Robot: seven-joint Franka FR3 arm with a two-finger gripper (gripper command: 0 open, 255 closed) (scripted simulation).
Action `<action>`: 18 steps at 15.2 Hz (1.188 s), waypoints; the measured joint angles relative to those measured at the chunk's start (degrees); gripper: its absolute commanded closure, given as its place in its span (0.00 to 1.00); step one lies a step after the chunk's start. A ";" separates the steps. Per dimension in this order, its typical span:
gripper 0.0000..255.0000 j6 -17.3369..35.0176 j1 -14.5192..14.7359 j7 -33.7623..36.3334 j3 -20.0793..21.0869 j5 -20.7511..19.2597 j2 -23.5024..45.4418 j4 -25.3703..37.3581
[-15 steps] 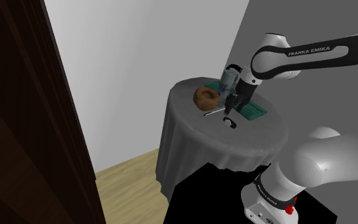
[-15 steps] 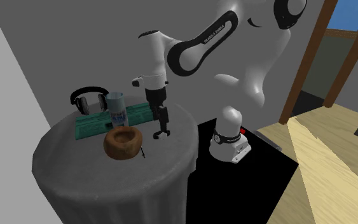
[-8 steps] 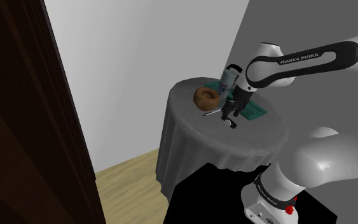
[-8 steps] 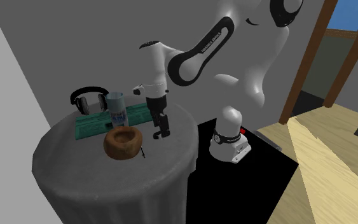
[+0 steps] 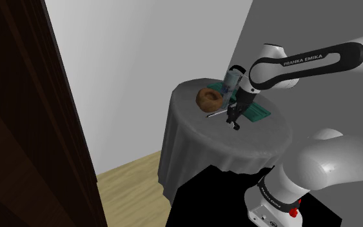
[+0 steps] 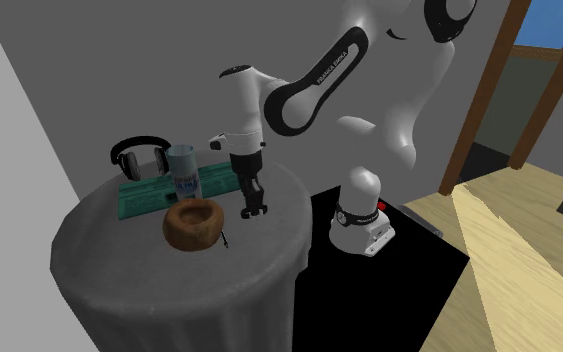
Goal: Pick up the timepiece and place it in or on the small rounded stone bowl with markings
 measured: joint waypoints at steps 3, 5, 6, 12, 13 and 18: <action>1.00 0.00 0.00 0.00 0.00 0.00 0.00 0.00; 1.00 0.01 -0.01 0.00 0.00 -0.01 -0.01 0.03; 1.00 0.01 -0.01 0.00 0.00 -0.01 -0.02 0.03; 1.00 -3.33 -0.17 0.20 0.42 0.04 -1.75 1.64; 1.00 -4.36 -0.13 0.36 0.64 0.14 -2.24 2.19; 1.00 -9.18 -0.17 0.92 1.51 0.41 -4.72 4.58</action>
